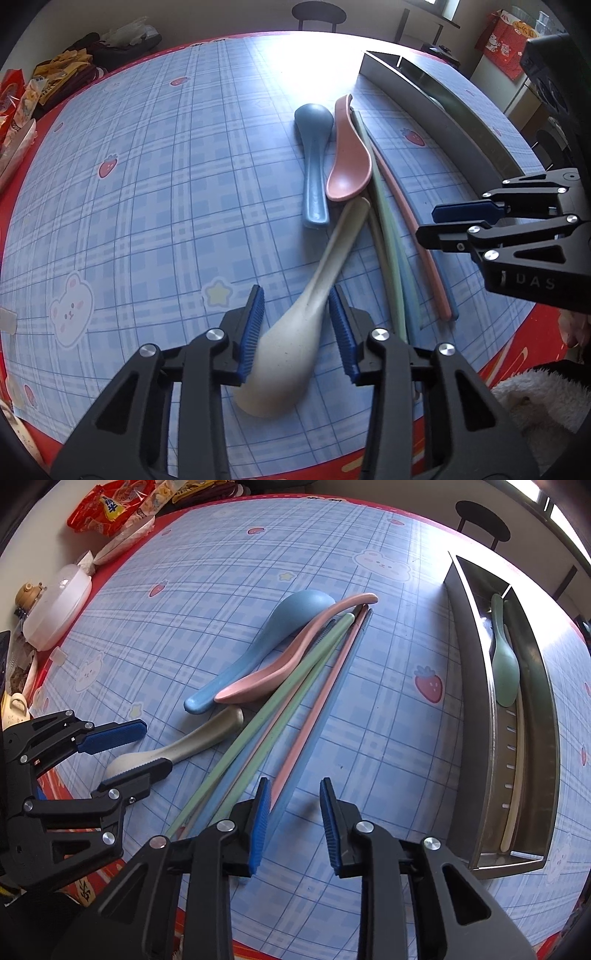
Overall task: Organize utensils
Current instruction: 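Close the left tool on the cream spoon handle, then lift the cream spoon off the pile with the left tool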
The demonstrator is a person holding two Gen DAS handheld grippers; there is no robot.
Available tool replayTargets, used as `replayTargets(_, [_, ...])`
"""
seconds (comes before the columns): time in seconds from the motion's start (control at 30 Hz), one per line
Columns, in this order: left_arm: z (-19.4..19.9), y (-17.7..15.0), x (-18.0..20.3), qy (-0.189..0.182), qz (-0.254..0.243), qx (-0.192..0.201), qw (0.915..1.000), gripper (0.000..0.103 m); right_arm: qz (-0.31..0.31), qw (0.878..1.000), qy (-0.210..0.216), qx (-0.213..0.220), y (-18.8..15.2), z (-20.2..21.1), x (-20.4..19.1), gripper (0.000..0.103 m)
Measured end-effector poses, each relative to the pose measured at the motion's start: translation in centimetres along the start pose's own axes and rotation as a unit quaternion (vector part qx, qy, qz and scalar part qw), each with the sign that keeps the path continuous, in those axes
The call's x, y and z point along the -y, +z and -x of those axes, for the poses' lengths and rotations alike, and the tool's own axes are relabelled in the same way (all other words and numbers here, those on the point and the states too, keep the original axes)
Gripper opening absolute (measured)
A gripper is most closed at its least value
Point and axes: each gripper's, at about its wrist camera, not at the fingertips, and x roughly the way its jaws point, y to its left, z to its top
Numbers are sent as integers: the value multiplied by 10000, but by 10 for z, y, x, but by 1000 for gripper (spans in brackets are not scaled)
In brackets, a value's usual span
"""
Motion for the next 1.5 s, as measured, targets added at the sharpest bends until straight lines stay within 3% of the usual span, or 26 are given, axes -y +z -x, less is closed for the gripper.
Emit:
replayTargets(0.03, [0, 0, -2, -8, 39, -2, 10000, 36, -93, 9999, 51, -1, 0, 0, 2, 15])
replayTargets(0.23, [2, -2, -4, 4, 104, 10, 9999, 34, -738, 9971, 193, 31, 0, 2, 25, 12])
replayTargets(0.63, [3, -3, -6, -10, 133, 19, 9999, 34, -842, 9958, 339, -71, 3, -4, 22, 12])
replayTargets(0.83, [2, -2, -6, -17, 165, 23, 9999, 33, -596, 9981, 151, -97, 7, -5, 14, 9])
replayTargets(0.93, [3, -3, -14, 3, 362, 30, 9993, 24, -610, 9980, 115, -141, 5, -4, 16, 9])
replayTargets(1.07, [6, -4, -34, 142, 772, -52, 9969, 22, -692, 9974, 104, -147, 1, -4, 20, 8])
replayTargets(1.17, [8, -4, -48, -166, 1090, -146, 9938, 22, -763, 9969, 162, -127, -1, -3, 25, 8])
replayTargets(1.3, [6, -6, -74, -909, 1714, -244, 9807, 21, -774, 9968, 174, -114, -3, -3, 27, 8])
replayTargets(1.37, [6, -9, -80, -1013, 1800, -248, 9781, 18, -790, 9966, 197, -103, -4, -2, 28, 8])
replayTargets(1.5, [9, -12, -77, -950, 1548, -305, 9829, 19, -808, 9964, 234, -86, -5, -2, 31, 8])
